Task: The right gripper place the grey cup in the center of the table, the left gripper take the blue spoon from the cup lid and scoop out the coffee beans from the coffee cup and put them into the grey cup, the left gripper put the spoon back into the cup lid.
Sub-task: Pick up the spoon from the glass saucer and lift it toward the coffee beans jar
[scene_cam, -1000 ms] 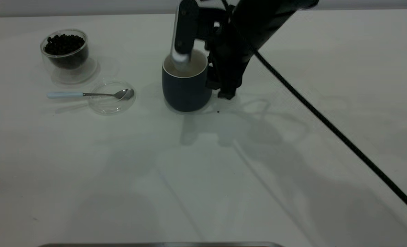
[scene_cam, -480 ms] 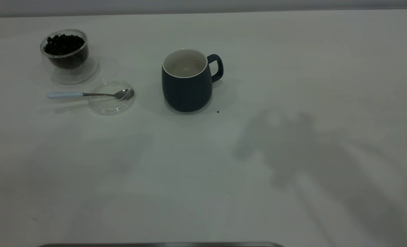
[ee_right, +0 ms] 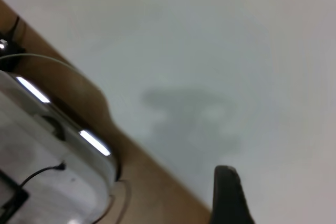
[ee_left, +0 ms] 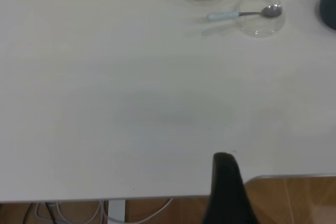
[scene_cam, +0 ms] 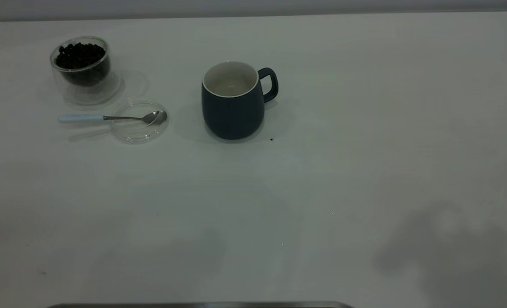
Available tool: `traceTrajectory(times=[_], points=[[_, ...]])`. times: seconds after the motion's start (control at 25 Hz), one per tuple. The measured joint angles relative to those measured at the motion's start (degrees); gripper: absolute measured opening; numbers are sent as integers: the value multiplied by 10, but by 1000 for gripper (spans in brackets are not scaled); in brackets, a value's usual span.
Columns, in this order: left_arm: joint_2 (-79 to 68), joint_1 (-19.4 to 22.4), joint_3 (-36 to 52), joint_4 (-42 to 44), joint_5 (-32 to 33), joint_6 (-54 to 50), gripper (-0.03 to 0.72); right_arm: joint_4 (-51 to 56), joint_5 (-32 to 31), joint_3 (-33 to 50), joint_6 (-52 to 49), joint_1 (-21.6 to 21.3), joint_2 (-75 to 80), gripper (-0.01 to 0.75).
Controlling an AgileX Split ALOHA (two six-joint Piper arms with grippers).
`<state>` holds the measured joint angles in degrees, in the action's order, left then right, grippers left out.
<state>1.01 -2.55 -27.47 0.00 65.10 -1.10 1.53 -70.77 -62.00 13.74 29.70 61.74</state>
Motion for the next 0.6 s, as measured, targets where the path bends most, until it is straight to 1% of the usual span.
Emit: traceTrajectory(times=[0.16, 0.24, 0.28, 0.36, 0.44, 0.6], points=[[0, 0, 0, 3, 0, 0, 586, 0, -2, 113, -66, 0, -109, 459], [0, 0, 0, 0, 0, 0, 586, 1, 0, 169, -80, 0, -159, 459], [0, 0, 0, 3, 0, 0, 586, 3, 7, 190, -82, 0, -185, 459], [0, 0, 0, 0, 0, 0, 586, 10, 38, 237, -85, -7, -237, 459], [0, 0, 0, 3, 0, 0, 586, 16, 64, 274, -85, -37, -285, 459], [0, 0, 0, 3, 0, 0, 586, 16, 71, 327, -83, -126, -396, 459]])
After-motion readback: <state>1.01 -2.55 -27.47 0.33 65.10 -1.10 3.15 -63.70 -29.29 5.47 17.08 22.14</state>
